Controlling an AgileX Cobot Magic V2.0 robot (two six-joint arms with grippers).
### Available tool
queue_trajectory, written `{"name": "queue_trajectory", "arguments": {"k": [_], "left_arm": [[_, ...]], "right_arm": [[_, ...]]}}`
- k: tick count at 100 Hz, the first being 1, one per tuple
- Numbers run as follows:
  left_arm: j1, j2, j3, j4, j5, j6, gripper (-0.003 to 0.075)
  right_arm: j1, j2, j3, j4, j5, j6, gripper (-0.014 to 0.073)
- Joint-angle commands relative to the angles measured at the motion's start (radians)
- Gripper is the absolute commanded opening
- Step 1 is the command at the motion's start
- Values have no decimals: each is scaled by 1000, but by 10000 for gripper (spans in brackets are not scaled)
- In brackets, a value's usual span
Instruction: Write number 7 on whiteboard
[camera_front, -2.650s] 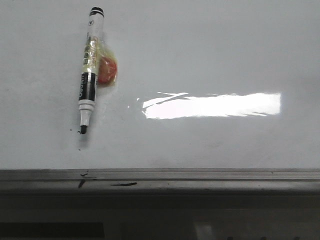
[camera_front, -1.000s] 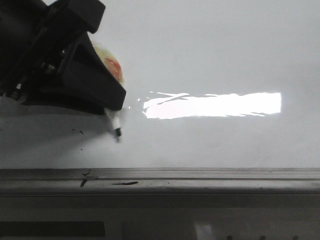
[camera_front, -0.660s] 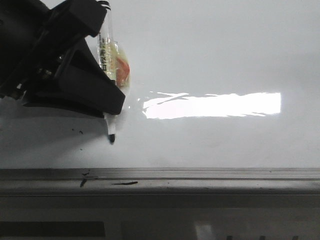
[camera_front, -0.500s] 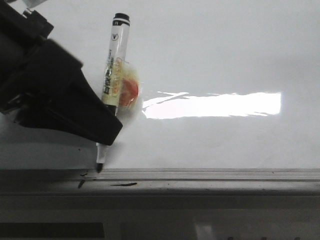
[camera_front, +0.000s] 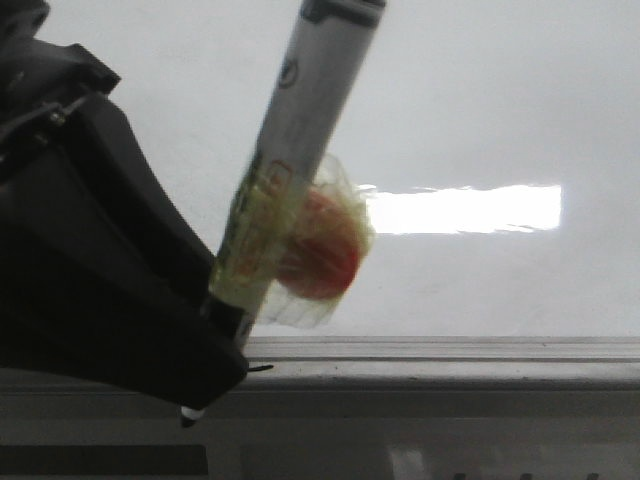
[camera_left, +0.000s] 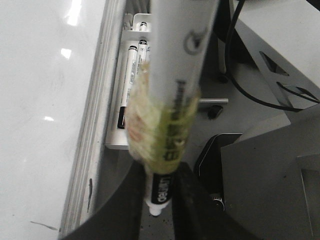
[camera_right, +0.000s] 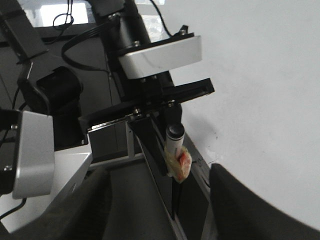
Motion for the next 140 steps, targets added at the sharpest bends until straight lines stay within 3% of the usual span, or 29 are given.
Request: {"name": "queue_trajectory", "arguments": {"k": [1,14,63,94,140], "left_arm": [[-9,-21,-26,-30,-19,11,-20],[-9,-21,-26,-30,-19,27,-20],[-9,-21,-26,-30,-22,27,-20],[-9,-21,-26,-35,-22,28,-20],[-9,-21,-26,-35,-16,28,-20]], "right_arm": [[32,57,-34,73,-28,-72,421],[75,135,-34,139,-42,-131,461],[186,435,-36,414,-95,-409,461],[223,536,-131,434,-76,-440,461],[232,615,-133,382,-65,-430,459]]}}
